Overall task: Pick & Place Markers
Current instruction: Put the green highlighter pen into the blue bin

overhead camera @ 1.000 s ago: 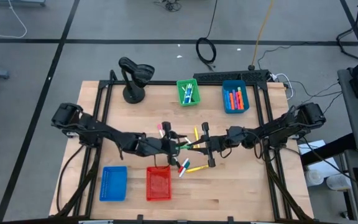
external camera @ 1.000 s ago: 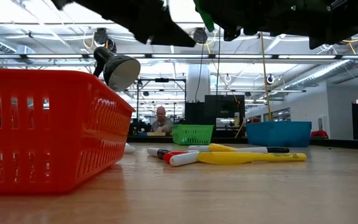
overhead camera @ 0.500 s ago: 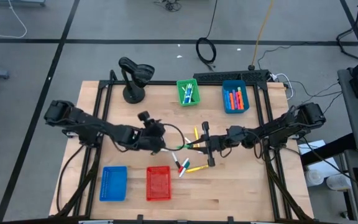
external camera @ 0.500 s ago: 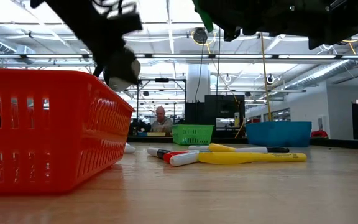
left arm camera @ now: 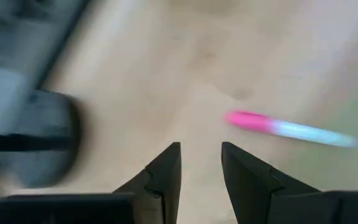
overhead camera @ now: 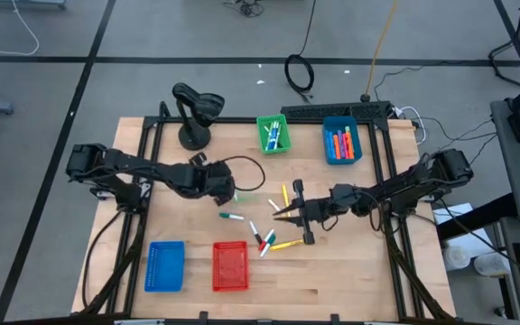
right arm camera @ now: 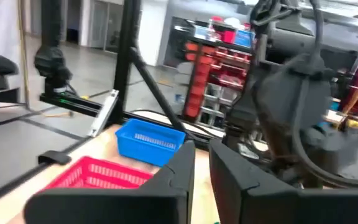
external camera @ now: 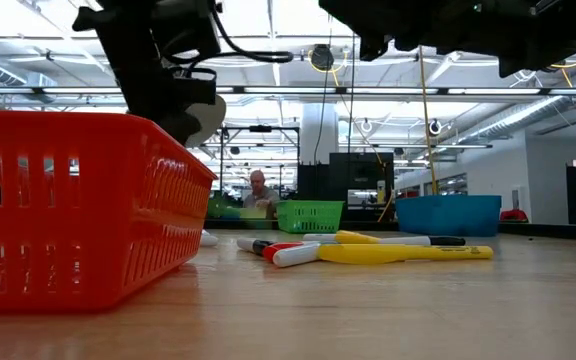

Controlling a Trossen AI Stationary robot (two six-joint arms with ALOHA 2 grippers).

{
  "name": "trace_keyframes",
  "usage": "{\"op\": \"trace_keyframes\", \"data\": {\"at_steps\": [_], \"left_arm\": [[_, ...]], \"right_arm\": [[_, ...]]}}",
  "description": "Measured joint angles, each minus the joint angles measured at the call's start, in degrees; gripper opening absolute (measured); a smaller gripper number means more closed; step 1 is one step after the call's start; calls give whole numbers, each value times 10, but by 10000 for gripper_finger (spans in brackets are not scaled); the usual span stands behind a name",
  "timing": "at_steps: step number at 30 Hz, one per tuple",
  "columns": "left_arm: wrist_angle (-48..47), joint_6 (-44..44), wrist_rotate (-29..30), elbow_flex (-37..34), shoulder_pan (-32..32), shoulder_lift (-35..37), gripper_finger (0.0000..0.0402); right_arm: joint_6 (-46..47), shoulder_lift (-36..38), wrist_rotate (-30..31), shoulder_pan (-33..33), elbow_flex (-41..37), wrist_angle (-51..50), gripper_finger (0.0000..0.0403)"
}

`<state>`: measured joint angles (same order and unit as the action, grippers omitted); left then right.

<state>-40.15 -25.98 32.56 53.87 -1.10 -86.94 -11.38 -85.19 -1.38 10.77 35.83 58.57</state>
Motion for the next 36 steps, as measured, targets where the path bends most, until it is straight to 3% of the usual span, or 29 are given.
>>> {"op": "trace_keyframes", "data": {"at_steps": [2, 4, 13, 17, 19, 21, 25, 27, 30, 36], "left_arm": [[13, -6, -44, 0, 0, 0, 120], [18, -8, -50, 0, 0, 0, 120], [85, 87, 42, 0, -4, 0, 120], [82, 107, 42, 0, 19, 0, 120], [77, 87, 8, 0, 62, 0, 125], [68, 88, -67, 0, 126, -1, 139], [52, 81, -233, -1, 271, -16, 196], [59, 72, -286, 0, 332, -26, 227], [66, 96, -306, -1, 389, -36, 261], [90, 223, -340, -1, 392, -61, 279]], "right_arm": [[0, 0, 3, -1, 0, 0, 20], [0, 0, 10, -2, 0, -1, 6], [4, 0, 13, -2, 0, -7, 29], [27, 0, 14, -2, 0, -6, 48], [31, 0, 14, -3, 0, -4, 59], [32, 0, 14, -5, 0, -1, 71], [51, 1, 15, -10, 0, -1, 98], [53, 5, 16, -11, 0, -9, 110], [40, 5, 16, -11, 0, -10, 124], [35, 5, 16, -12, 0, -17, 134]]}}
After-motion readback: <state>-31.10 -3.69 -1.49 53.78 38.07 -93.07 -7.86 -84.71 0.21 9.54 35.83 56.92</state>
